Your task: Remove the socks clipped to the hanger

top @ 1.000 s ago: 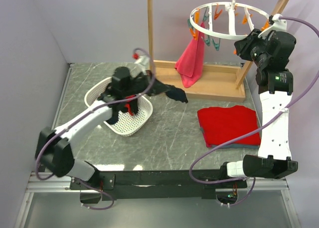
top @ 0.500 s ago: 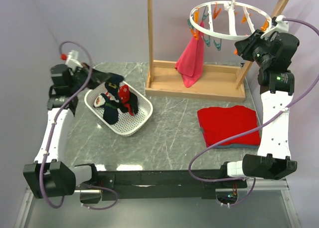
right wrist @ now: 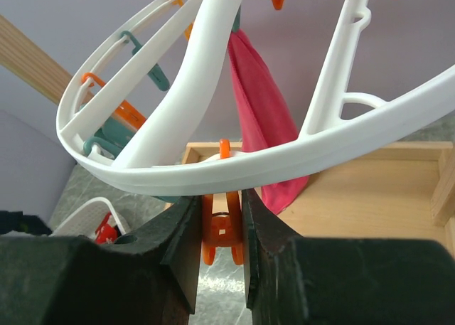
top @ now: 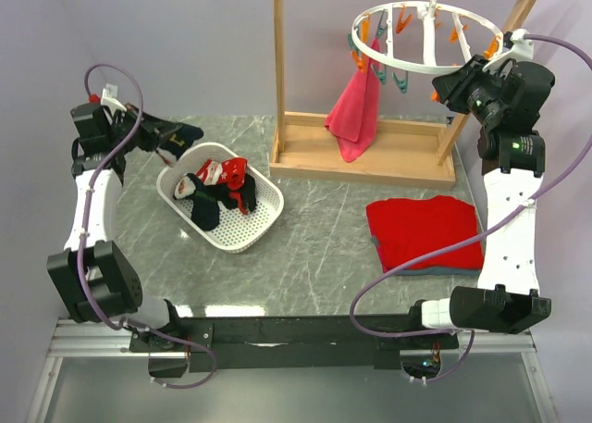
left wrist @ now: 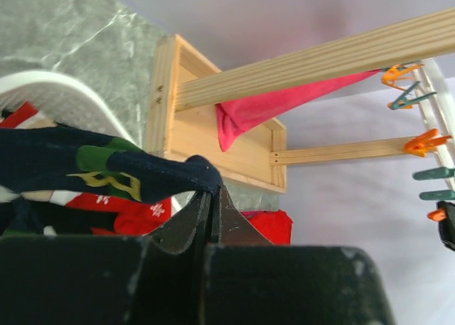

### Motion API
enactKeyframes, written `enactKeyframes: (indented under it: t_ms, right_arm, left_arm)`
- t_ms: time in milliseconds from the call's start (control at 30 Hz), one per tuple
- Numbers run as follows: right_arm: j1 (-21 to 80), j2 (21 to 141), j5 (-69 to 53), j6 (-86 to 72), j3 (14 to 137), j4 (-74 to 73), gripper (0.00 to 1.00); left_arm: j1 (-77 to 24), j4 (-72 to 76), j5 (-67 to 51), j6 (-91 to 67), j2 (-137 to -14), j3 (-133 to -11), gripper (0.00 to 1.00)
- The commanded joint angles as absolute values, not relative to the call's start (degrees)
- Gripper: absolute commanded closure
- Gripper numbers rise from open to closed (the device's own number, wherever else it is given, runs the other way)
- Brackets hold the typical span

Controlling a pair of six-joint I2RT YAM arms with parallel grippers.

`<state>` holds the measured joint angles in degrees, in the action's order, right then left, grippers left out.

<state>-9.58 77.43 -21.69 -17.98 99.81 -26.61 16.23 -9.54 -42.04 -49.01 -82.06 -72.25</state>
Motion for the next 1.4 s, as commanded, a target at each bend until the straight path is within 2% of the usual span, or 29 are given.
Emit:
enactKeyframes:
  t_ms: [0, 267, 467, 933, 1133, 1367]
  right_arm:
    - [-9.84, 76.02, -22.94, -18.46, 99.32, -23.12, 1.0]
    - [-9.93, 75.85, -23.29, -18.72, 99.14, -23.2, 1.0]
    - [-9.84, 75.76, -23.64, -18.9, 98.79, -22.94, 1.0]
    - [-9.84, 75.59, -23.9, -18.98, 98.35, -22.85, 1.0]
    - [-9.84, 75.41, -23.91, -19.16, 98.26, -22.76, 1.0]
    - [-9.84, 75.06, -24.61, -20.47, 97.65, -22.41, 0.97]
  left_arm:
    - [16.26, -7.28, -47.2, -50.54, -86.56, -78.39, 0.99]
    - [14.95, -6.42, -46.76, -49.57, -89.82, -74.98, 0.99]
    - [11.96, -2.03, -45.44, -50.71, -89.29, -68.03, 0.99]
    - [9.14, -3.25, -44.38, -54.49, -98.52, -85.52, 0.99]
    - [8.61, -2.03, -43.51, -53.26, -94.76, -77.19, 0.99]
    - [8.09, 3.33, -42.71, -54.22, -87.29, -57.59, 0.97]
